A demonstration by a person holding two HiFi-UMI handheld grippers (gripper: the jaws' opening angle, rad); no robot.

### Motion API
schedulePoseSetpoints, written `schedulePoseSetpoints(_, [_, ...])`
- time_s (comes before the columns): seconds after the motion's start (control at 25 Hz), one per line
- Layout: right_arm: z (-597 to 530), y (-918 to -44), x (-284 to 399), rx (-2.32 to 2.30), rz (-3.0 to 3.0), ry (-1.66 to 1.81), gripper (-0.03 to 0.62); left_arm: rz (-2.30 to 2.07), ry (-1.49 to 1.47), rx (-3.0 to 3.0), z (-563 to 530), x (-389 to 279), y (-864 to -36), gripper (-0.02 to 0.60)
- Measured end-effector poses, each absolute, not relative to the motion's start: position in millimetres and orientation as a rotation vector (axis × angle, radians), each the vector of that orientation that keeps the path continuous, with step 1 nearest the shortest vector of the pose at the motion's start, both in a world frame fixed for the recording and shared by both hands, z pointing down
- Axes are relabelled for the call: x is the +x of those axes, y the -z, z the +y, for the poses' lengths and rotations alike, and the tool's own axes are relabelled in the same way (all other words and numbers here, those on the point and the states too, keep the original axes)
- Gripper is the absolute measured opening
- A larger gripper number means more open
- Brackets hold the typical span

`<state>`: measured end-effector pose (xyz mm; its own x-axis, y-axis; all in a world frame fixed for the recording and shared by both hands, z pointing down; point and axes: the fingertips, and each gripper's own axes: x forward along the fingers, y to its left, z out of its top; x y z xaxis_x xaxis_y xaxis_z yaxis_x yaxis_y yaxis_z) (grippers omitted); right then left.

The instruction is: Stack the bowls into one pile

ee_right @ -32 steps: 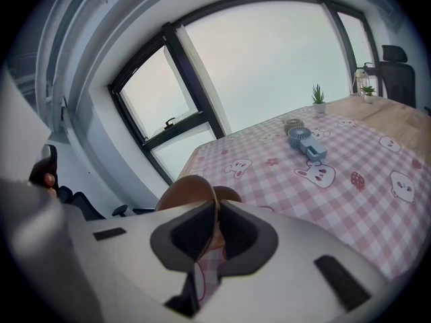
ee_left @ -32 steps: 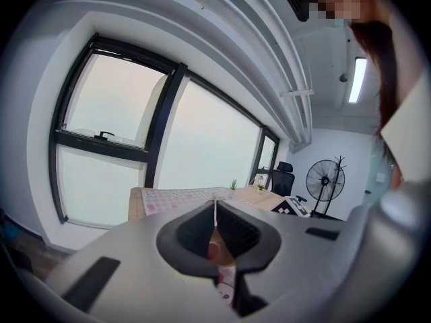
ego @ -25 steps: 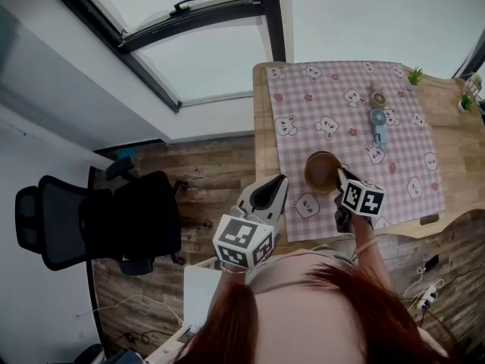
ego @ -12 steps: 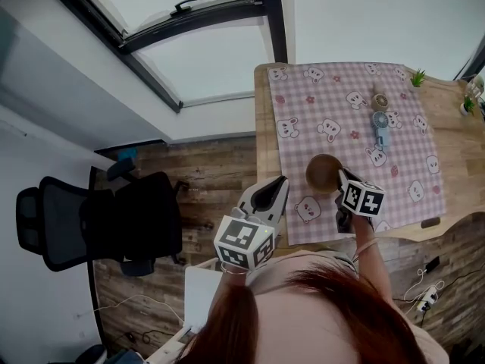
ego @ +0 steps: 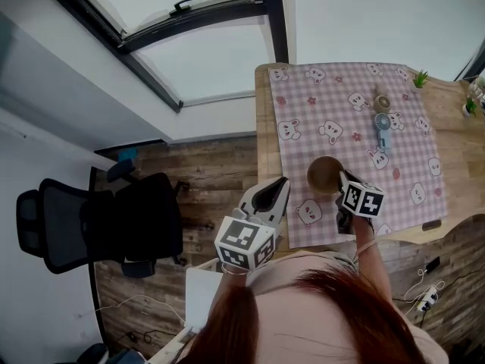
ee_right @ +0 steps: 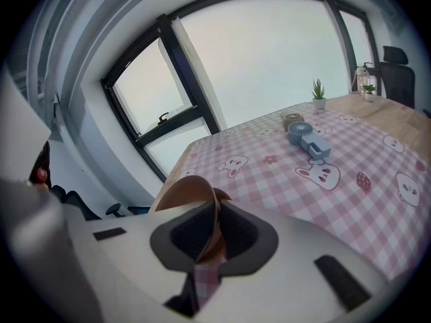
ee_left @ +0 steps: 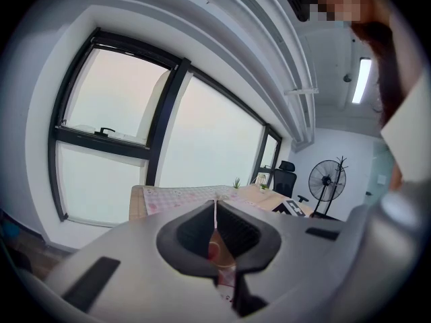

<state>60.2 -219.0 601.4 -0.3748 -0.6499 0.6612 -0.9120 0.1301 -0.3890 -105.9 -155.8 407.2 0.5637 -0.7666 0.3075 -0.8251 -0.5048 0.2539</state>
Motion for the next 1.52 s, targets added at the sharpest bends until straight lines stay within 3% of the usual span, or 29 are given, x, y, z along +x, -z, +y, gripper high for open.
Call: schedulePoseSetpoints(1.52, [-223.2, -616.3, 64.3, 1.515, -2.011, -0.982, 0.043, -1.271, -0.239, 2.422, -164.7, -106.7, -415.7, 0.012])
